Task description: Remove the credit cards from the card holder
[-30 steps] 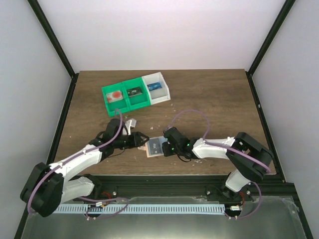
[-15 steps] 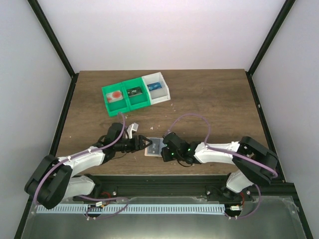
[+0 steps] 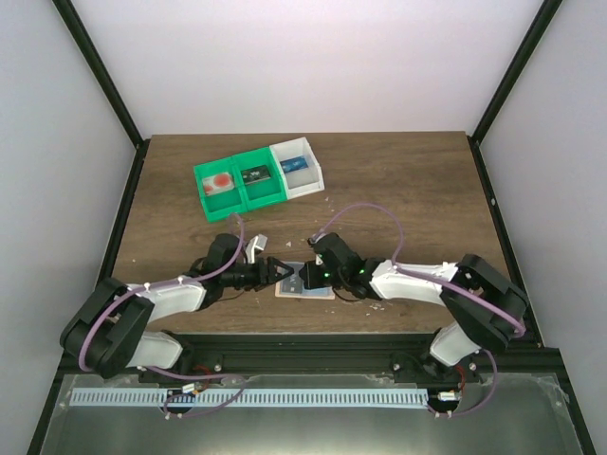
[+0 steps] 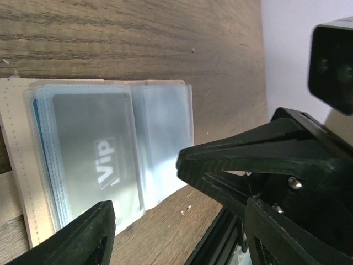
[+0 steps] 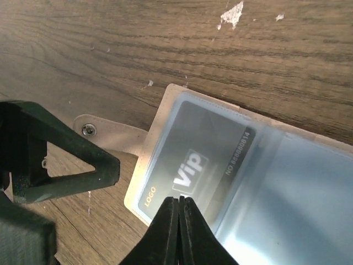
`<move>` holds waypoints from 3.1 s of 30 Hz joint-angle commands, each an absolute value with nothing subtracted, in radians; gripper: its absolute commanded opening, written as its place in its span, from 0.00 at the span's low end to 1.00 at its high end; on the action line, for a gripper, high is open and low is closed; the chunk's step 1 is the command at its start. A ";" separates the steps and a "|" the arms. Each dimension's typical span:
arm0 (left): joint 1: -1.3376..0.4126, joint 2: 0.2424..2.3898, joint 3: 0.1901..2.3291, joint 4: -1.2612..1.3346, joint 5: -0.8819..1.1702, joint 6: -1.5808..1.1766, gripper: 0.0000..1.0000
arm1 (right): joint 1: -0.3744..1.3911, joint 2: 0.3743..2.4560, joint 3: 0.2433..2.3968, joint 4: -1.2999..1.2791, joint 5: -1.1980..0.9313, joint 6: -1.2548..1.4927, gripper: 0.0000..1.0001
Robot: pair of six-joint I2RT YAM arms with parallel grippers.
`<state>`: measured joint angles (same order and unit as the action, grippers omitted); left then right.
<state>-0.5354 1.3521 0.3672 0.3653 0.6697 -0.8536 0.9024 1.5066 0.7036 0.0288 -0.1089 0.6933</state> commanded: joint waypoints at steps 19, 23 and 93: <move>-0.532 1.450 0.322 0.515 0.686 -0.883 0.68 | 0.890 1.680 0.713 0.023 -0.099 0.753 0.07; -0.532 1.465 0.323 0.521 0.686 -0.881 0.68 | 0.890 1.692 0.714 0.009 -0.085 0.756 0.07; -0.556 1.385 0.318 0.529 0.734 -0.925 0.46 | 0.890 1.648 0.608 0.221 -0.167 0.779 0.15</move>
<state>-0.5468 1.3735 0.3305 0.4484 0.6960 -0.9096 0.8921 1.6463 0.6342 0.2153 -0.1570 0.7650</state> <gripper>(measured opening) 0.488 0.146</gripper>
